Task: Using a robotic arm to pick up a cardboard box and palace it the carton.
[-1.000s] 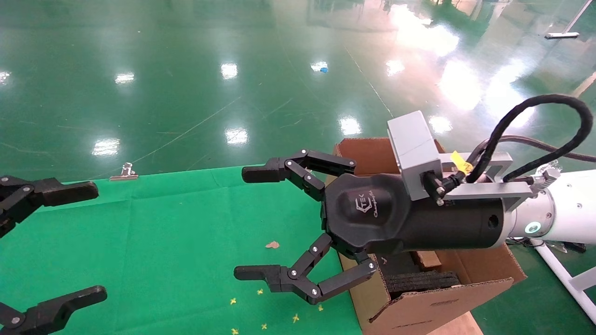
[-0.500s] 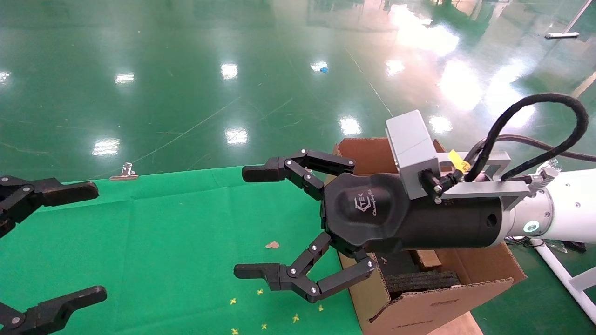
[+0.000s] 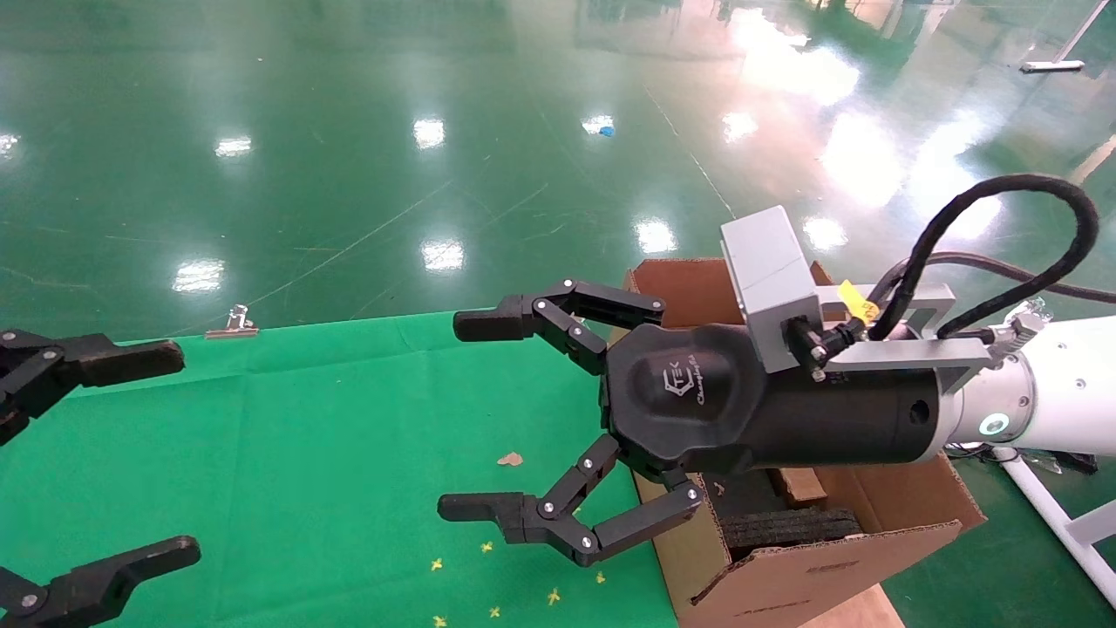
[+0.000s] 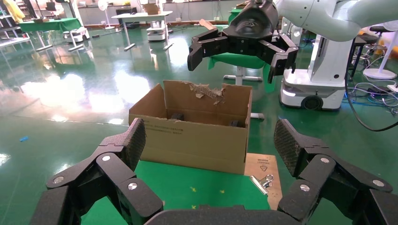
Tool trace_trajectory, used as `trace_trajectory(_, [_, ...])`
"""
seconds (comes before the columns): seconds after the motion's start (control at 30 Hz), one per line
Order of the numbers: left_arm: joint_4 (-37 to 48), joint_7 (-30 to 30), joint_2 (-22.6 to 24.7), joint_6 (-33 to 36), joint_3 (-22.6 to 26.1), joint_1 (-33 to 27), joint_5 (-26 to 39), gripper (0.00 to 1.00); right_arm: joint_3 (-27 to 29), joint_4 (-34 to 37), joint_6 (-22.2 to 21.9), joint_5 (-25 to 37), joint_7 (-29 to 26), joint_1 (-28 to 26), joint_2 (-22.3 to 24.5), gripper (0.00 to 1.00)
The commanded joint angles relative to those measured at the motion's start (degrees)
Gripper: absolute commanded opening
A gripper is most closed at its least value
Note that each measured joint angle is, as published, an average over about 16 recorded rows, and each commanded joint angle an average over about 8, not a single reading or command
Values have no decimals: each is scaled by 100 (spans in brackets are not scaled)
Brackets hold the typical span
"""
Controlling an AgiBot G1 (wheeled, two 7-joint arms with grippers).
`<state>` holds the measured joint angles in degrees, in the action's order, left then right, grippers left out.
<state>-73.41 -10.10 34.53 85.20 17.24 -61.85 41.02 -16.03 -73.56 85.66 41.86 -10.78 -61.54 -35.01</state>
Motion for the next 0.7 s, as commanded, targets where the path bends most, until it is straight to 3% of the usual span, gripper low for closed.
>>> trace_trajectory(0.03, [0,0,0,0,0,0,0,100,-1,1,-1,1,0,-1,0,100])
trace_trajectory(0.7, [0,0,0,0,0,0,0,100,-5,3,-1,1,0,-6,0,100])
